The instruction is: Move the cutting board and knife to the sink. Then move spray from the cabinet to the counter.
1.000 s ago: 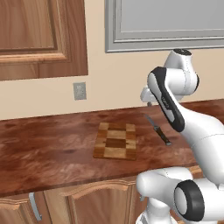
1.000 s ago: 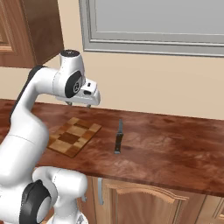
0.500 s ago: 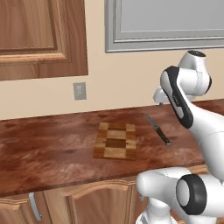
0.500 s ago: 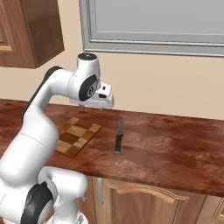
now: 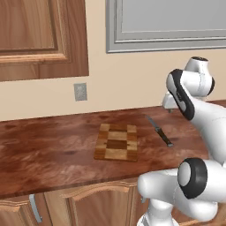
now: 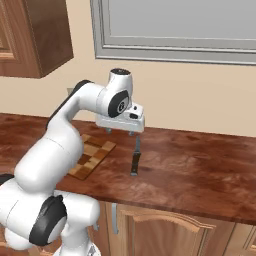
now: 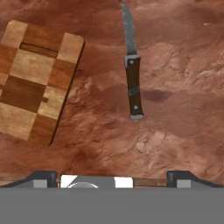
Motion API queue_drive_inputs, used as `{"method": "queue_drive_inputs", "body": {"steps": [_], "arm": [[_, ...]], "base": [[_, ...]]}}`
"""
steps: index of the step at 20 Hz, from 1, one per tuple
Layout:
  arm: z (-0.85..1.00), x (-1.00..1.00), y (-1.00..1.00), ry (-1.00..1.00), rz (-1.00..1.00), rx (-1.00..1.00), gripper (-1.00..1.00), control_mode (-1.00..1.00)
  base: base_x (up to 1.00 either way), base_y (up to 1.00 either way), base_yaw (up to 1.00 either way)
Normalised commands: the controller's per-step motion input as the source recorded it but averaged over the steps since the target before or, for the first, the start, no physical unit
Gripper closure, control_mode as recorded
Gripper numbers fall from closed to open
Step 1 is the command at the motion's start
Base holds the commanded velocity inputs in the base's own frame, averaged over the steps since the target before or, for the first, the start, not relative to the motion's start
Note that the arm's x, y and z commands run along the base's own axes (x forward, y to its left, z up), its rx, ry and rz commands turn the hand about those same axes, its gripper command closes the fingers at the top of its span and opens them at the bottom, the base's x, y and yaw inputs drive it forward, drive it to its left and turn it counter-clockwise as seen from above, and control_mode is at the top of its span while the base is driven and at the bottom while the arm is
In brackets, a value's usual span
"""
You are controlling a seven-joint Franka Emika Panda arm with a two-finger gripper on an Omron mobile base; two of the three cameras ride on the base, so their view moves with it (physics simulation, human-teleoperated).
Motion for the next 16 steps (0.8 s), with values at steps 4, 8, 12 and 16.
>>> {"method": "queue_drive_inputs", "body": {"steps": [4,8,12,16], "arm": [[-0.51,0.21,-0.34,0.07,0.00,-0.04,-1.00,-1.00],[-0.51,0.21,-0.16,0.00,0.00,-0.02,-1.00,-1.00],[-0.49,0.20,-0.10,0.00,0.00,0.00,-1.00,-1.00],[-0.47,0.17,-0.08,0.00,0.00,0.00,-1.00,-1.00]], "base": [[0.00,0.00,0.00],[0.00,0.00,0.00],[0.00,0.00,0.00],[0.00,0.00,0.00]]}}
